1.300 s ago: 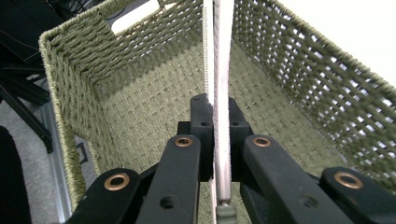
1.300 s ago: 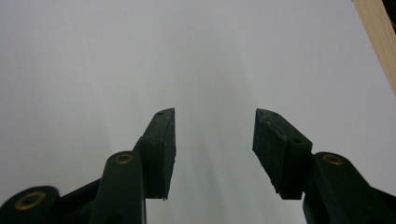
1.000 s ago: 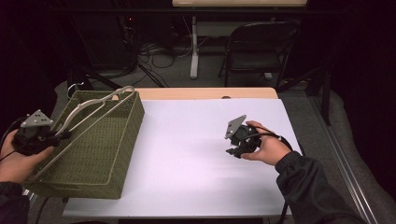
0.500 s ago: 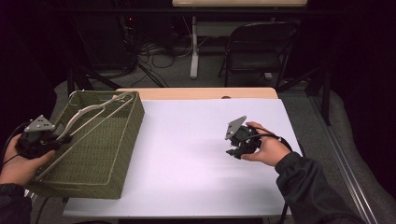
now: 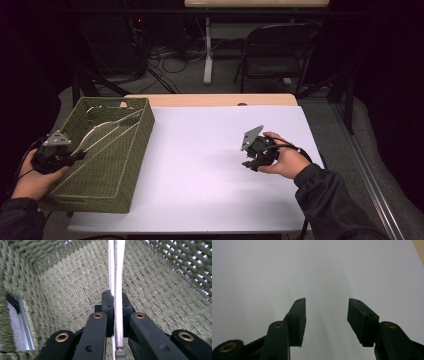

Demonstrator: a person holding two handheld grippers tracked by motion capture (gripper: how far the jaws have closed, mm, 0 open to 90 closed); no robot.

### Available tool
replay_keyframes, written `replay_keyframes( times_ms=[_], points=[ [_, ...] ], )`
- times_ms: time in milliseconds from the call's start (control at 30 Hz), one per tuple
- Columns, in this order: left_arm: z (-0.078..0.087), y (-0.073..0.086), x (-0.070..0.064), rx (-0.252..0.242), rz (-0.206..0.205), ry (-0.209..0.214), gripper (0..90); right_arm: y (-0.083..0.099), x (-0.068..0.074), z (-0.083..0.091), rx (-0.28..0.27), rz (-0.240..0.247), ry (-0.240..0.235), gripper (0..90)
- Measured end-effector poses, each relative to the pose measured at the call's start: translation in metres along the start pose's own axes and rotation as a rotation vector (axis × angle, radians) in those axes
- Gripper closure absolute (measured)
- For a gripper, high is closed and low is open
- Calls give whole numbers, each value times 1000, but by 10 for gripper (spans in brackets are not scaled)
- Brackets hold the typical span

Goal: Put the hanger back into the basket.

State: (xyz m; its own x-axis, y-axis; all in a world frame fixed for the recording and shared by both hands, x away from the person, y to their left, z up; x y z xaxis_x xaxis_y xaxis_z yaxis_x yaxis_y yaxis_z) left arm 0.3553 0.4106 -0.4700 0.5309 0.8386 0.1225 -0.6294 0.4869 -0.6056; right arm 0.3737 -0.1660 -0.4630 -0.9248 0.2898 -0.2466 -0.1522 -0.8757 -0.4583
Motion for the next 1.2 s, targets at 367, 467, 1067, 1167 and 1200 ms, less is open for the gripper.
replay_keyframes(
  times_ms=[367,467,1067,1167,1200],
  points=[
    [-10,6,5,28,46,-3,870,2,0,1,1,-4,4,491],
    [-10,6,5,37,48,-5,869,1,0,1,0,2,2,491],
    [-8,6,15,30,173,-10,831,1,0,0,10,6,-8,491],
    [-5,5,17,10,184,-38,776,1,0,0,4,4,-3,491],
    [-4,6,19,-6,192,-56,755,1,0,0,5,3,-3,491]
  ],
)
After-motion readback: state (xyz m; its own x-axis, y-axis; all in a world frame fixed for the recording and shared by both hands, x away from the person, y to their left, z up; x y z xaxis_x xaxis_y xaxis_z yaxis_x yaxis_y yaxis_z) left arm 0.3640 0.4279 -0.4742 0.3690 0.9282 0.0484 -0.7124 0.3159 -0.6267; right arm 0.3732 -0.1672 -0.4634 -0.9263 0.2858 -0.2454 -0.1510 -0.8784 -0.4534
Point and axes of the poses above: each handheld gripper's, and its own axes: z roughly backward along the jaws, y roughly out of its underside, x roughly to its left, the point moved 1 cm from there along -z, roughly forward along the jaws, and after that the axes turned 3 degrees about z, right-handed, at the moved point
